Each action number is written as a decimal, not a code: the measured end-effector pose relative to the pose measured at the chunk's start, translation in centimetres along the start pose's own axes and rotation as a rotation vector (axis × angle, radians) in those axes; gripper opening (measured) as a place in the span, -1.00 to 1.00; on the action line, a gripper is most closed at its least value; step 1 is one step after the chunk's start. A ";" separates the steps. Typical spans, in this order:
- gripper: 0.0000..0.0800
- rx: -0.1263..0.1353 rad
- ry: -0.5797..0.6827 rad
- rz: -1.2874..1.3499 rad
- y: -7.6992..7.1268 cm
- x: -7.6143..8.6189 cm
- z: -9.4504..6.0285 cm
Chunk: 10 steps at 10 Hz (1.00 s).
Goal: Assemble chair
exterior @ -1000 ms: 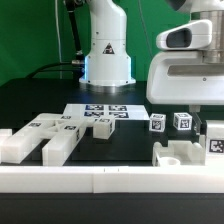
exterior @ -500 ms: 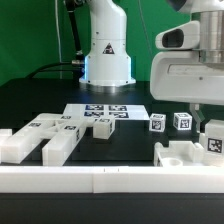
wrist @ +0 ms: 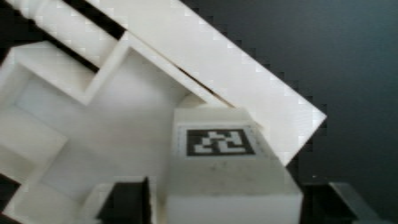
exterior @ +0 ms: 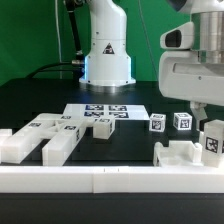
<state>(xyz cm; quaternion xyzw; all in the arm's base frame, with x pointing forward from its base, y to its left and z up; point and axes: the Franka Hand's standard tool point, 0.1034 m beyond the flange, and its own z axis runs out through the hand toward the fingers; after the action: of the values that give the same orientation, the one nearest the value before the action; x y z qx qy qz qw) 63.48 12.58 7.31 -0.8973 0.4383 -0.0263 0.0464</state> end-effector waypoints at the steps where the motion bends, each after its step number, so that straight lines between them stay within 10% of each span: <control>1: 0.37 0.000 0.000 -0.031 0.0 0.0 0.0; 10: 0.62 -0.007 0.004 -0.745 0.0 0.3 -0.1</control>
Offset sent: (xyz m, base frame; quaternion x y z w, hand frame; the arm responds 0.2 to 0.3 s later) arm 0.0047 0.0020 0.0008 -0.0289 0.0140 -0.1943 0.9804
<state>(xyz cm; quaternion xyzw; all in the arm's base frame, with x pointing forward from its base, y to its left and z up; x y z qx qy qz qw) 63.65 12.39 7.42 -0.9954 0.0816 -0.0416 0.0297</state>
